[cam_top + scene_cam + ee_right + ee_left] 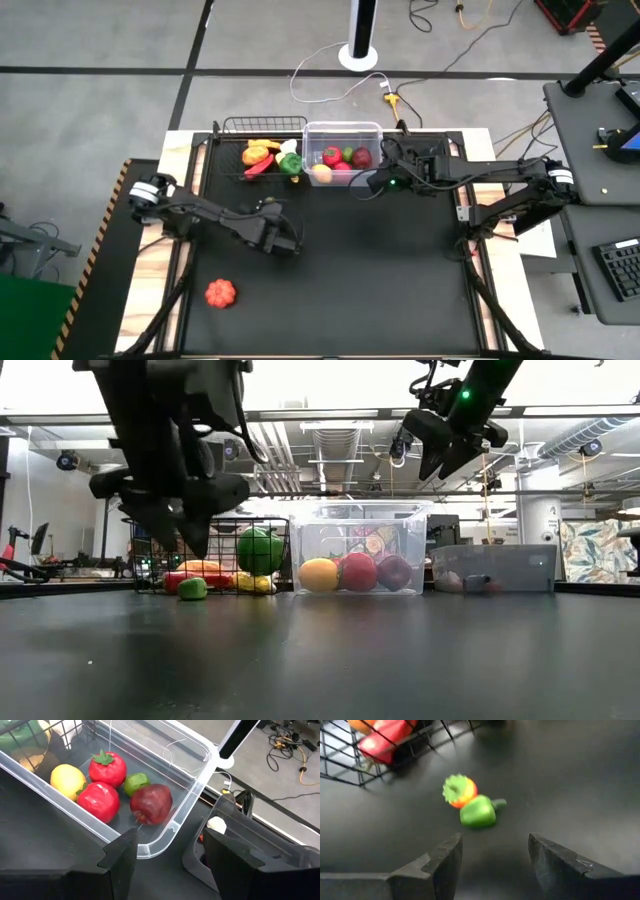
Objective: Sort produce into baskets
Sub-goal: Put the small green bell pepper into the black bin
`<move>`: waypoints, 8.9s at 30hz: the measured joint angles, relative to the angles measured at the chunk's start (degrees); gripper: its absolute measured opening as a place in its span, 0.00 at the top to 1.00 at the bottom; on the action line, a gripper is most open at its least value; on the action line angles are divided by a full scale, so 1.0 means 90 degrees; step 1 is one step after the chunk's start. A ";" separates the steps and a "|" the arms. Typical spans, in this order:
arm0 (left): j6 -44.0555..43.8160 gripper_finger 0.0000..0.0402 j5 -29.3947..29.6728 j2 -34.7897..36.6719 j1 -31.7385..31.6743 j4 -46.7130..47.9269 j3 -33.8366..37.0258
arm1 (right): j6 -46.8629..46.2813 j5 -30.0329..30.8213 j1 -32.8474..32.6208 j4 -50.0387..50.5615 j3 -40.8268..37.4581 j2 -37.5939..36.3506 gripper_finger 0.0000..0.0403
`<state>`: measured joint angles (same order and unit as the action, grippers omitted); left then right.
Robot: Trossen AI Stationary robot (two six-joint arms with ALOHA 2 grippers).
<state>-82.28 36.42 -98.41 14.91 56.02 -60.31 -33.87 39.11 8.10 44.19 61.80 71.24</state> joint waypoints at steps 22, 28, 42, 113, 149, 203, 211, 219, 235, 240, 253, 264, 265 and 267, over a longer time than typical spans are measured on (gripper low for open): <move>0.0354 0.27 -0.0121 -0.0517 -0.0633 -0.0314 0.0000 | 0.0105 -0.0012 0.0000 0.0001 -0.0017 0.0005 0.46; 0.0424 0.29 -0.0126 -0.0517 -0.0702 -0.0342 0.0042 | 0.0107 -0.0012 0.0000 0.0001 -0.0032 0.0007 0.46; 0.1088 0.30 -0.0121 -0.0517 -0.0959 -0.1464 0.0511 | 0.0100 -0.0063 0.0000 0.0002 -0.0149 0.0007 0.46; 0.8135 0.67 -0.1154 0.1013 0.1446 -0.8771 0.1381 | 0.5678 -0.1970 -0.3489 -0.4416 -0.0165 0.0615 0.46; 0.6679 0.67 -0.2133 0.1017 0.0841 -1.1785 0.2438 | 0.8269 -0.1175 -0.3689 -0.5467 0.0425 0.1836 0.46; 0.6381 0.35 -0.1756 0.1317 0.0818 -0.9302 0.2189 | 0.7840 0.0368 -0.3554 -0.5400 0.0453 0.1537 0.74; 0.5851 0.35 -0.1753 0.1394 0.0824 -0.8705 0.2190 | 0.6814 0.1154 -0.2848 -0.4589 0.0830 0.1153 0.74; 0.5290 0.35 -0.0992 0.1487 0.0895 -0.6426 0.1526 | 0.4433 0.1101 -0.1553 -0.1947 0.1506 0.0773 0.74; 0.2958 0.35 -0.0099 0.1484 0.1047 -0.2048 0.0546 | 0.0961 0.0182 0.1134 0.2586 0.1820 0.0661 0.74; 0.2674 0.35 -0.0105 0.1484 0.1064 -0.1684 0.0546 | 0.0883 -0.0683 0.1895 0.2874 0.1699 0.0661 0.74; 0.2288 0.35 -0.0119 0.1481 0.1276 -0.0968 0.0546 | 0.1741 -0.2542 0.3815 0.2706 0.0876 0.0661 0.74; 0.1819 0.35 -0.0123 0.1481 0.1458 -0.0523 0.0546 | 0.1770 -0.3565 0.4889 0.1216 -0.0286 0.0666 0.74; 0.1819 0.35 -0.0123 0.1481 0.1464 -0.0523 0.0546 | 0.1763 -0.3564 0.4897 0.1131 -0.0365 0.0668 0.74; 0.1829 0.35 -0.0123 0.1481 0.1463 -0.0511 0.0546 | 0.1763 -0.3563 0.4899 0.1047 -0.0498 0.0670 0.73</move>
<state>-65.82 35.31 -85.08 28.08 51.42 -55.40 -18.00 7.05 52.19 53.62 57.32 77.28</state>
